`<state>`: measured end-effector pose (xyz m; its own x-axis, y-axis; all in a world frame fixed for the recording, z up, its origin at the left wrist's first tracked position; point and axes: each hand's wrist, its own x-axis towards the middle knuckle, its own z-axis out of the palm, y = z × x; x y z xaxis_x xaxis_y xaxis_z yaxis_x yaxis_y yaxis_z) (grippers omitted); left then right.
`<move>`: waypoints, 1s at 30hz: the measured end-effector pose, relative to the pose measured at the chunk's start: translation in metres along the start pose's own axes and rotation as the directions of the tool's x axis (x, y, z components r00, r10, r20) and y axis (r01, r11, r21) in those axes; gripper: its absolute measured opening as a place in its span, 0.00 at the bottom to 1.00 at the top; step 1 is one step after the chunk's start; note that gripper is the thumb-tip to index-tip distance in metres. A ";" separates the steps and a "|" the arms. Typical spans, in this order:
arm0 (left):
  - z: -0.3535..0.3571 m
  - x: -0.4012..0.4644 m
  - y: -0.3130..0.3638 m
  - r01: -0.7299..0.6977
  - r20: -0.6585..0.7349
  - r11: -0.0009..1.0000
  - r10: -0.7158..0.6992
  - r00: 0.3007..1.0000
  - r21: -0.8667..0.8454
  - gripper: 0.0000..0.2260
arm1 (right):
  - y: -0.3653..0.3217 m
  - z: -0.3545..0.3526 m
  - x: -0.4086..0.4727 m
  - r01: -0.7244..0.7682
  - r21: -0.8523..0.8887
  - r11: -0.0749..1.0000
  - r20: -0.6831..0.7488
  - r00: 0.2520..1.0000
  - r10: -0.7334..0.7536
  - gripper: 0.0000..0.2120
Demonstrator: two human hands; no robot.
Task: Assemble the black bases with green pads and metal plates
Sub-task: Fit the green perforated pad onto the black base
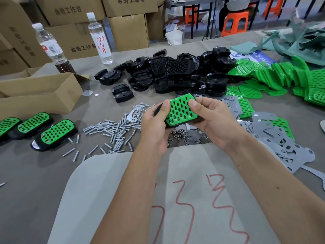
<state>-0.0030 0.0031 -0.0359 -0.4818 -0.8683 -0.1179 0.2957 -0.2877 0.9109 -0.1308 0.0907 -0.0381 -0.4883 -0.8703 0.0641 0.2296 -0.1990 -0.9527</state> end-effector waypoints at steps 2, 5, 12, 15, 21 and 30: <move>0.000 0.002 -0.002 -0.057 -0.053 0.997 0.060 0.997 0.060 0.06 | 0.000 0.001 0.000 -0.012 -0.021 1.000 -0.013 1.000 0.012 0.18; 0.000 0.003 -0.002 -0.093 -0.036 0.990 0.097 0.995 0.102 0.06 | 0.000 -0.001 -0.001 0.005 -0.071 0.997 -0.018 1.000 -0.007 0.12; -0.003 0.003 0.003 0.006 0.021 0.999 -0.007 1.000 0.051 0.09 | -0.005 0.000 -0.003 0.000 -0.001 1.000 -0.009 1.000 0.000 0.19; -0.002 0.003 0.002 -0.059 -0.026 0.992 0.062 0.998 0.110 0.04 | -0.005 0.001 -0.001 -0.031 -0.052 0.998 -0.024 0.999 0.030 0.15; 0.001 0.000 -0.001 -0.046 -0.021 0.986 0.050 0.999 0.158 0.03 | 0.000 0.002 0.001 -0.042 -0.091 0.995 -0.124 0.992 0.031 0.12; 0.003 0.000 -0.001 -0.034 -0.045 0.993 0.039 0.998 0.111 0.03 | 0.010 0.006 0.002 0.130 -0.212 0.969 -0.060 0.988 -0.146 0.07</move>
<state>-0.0052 0.0044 -0.0354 -0.4321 -0.8963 -0.0995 0.2188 -0.2112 0.9526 -0.1245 0.0846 -0.0455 -0.5661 -0.8035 0.1843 -0.0198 -0.2103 -0.9774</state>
